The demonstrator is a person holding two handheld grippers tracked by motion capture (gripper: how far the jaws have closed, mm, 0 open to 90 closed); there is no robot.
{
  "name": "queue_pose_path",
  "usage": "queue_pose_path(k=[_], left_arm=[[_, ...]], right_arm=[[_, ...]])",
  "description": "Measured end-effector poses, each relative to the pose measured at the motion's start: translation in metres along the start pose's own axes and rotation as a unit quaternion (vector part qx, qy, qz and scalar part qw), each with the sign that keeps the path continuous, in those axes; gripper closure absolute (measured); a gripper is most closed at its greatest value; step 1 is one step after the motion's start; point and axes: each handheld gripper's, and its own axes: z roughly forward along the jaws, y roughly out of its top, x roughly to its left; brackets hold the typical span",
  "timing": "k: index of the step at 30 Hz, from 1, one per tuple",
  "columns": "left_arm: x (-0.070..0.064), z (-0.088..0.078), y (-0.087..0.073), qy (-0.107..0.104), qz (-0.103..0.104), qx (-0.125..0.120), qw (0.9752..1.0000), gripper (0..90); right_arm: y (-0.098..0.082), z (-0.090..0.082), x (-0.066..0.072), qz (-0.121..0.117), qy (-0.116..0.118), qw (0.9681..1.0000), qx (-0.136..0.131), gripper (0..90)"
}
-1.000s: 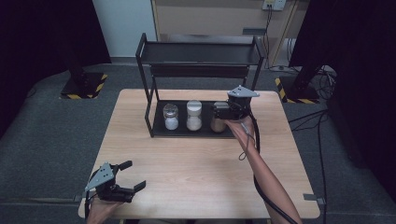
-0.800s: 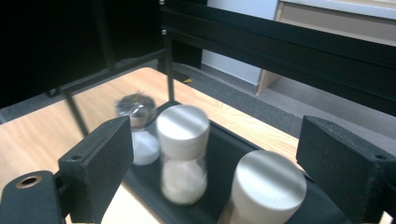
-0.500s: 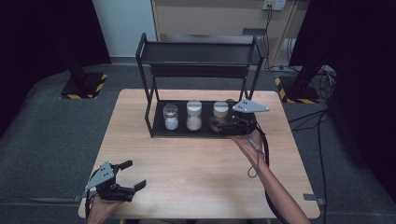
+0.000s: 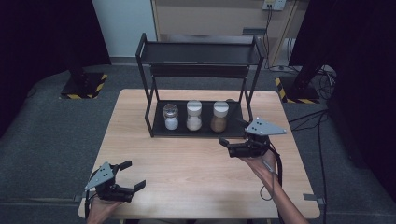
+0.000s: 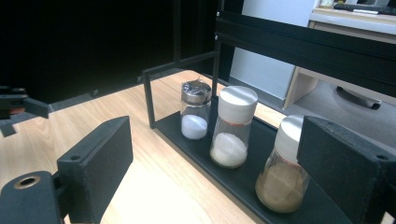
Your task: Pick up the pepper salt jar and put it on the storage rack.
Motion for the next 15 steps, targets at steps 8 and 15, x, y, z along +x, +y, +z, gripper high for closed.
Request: queue_pose_path(k=[8, 15], left_arm=[[0.0, -0.001, -0.001, 0.002, -0.001, -0.002, 1.0, 0.9], [-0.001, -0.002, -0.001, 0.006, -0.001, -0.005, 1.0, 0.8]], right_arm=[[-0.018, -0.026, 0.007, 0.004, -0.004, 1.0, -0.004, 10.6], [-0.035, -0.045, 0.017, 0.002, -0.023, 0.9997, 0.005, 10.5]])
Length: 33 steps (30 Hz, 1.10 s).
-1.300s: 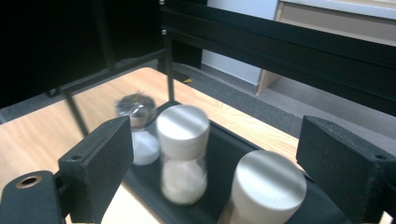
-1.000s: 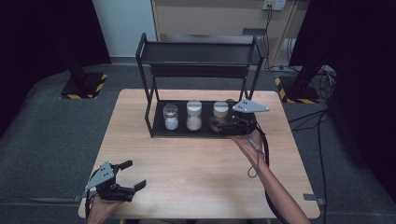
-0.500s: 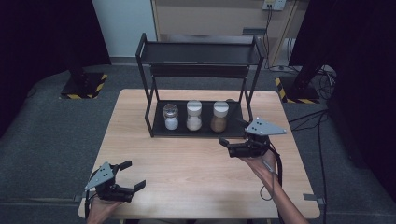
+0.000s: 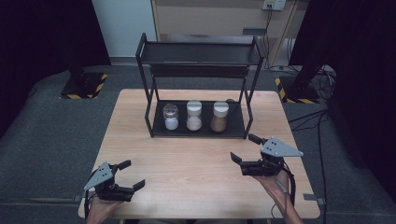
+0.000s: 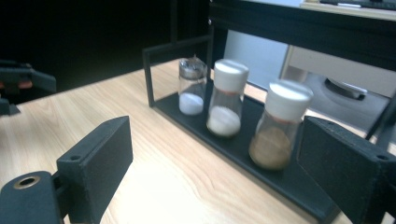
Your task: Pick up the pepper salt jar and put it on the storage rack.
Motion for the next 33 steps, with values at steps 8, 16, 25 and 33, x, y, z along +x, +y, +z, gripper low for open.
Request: queue_pose_path(k=[8, 16, 25, 33], left_arm=[[0.0, -0.001, 0.0, 0.002, 0.0, -0.001, 1.0, 0.5], [0.0, -0.001, 0.0, 0.003, -0.001, -0.001, 1.0, 0.5], [0.0, -0.001, 0.0, 0.003, 0.0, -0.001, 1.0, 0.5], [0.0, -0.001, 0.0, 0.002, 0.0, -0.002, 1.0, 0.6]], right_arm=[[-0.02, -0.02, 0.005, 0.014, -0.016, 0.9998, 0.002, 10.5], [-0.04, -0.033, 0.008, 0.029, -0.033, 0.999, 0.007, 10.4], [-0.06, -0.04, 0.01, 0.036, -0.047, 0.9982, 0.008, 10.3], [-0.076, -0.036, 0.005, 0.046, -0.043, 0.9979, 0.015, 10.3]])
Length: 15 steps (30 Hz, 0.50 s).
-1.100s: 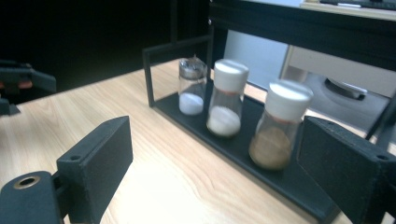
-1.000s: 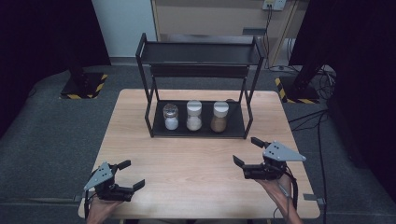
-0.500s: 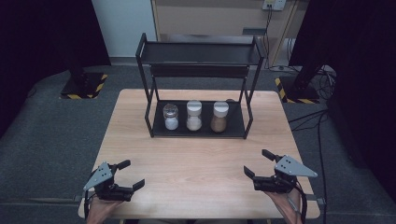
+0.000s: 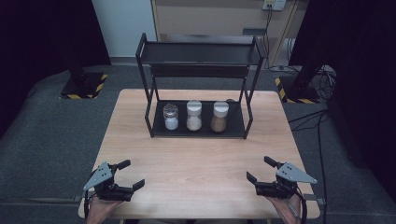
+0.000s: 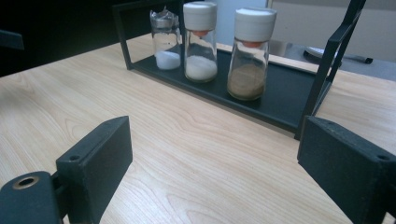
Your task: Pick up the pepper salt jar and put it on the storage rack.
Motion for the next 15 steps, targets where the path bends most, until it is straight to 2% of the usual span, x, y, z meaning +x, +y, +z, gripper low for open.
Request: queue_pose_path(k=[10, 15], left_arm=[[-0.0001, 0.0007, 0.0006, -0.004, 0.005, -0.001, 1.0, 0.6], [-0.0006, -0.0002, 0.0003, 0.001, 0.006, -0.004, 1.0, 0.7]], right_arm=[[-0.0057, 0.0022, -0.0038, -0.004, 0.011, 0.9999, 0.004, 10.0], [-0.0066, 0.0039, -0.0044, -0.006, 0.012, 0.9999, 0.006, 10.1]])
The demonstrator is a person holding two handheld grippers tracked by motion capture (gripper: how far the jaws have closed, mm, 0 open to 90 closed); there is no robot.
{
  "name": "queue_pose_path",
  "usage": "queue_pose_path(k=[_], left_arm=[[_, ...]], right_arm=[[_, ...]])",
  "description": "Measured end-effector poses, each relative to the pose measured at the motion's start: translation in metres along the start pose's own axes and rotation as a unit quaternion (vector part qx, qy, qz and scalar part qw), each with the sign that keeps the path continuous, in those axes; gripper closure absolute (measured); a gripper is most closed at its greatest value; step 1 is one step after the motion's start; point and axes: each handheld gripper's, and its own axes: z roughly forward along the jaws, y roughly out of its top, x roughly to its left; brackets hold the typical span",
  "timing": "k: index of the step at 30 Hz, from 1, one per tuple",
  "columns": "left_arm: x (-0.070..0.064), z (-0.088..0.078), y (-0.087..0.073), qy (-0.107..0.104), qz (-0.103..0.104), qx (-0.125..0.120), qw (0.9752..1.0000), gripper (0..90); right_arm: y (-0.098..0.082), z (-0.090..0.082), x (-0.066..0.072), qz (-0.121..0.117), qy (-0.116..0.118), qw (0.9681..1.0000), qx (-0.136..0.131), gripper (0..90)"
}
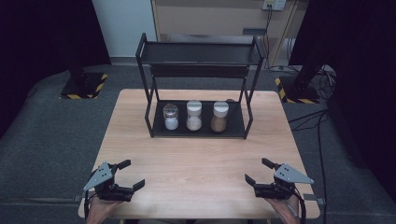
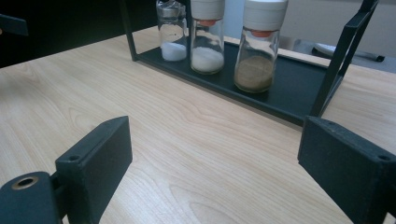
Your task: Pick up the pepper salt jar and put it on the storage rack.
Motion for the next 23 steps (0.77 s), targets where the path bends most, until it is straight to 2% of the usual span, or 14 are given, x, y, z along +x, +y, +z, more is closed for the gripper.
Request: queue_pose_path(k=[10, 23], left_arm=[[0.0029, -0.0044, -0.0011, 0.018, -0.001, -0.007, 0.9998, 0.7], [0.0037, -0.004, -0.0012, 0.017, 0.0, -0.007, 0.9998, 0.8]], right_arm=[[-0.0077, -0.0066, -0.0059, 0.017, -0.033, 0.9992, -0.014, 10.3], [-0.0083, -0.0064, -0.0085, 0.025, -0.031, 0.9991, -0.012, 9.8]])
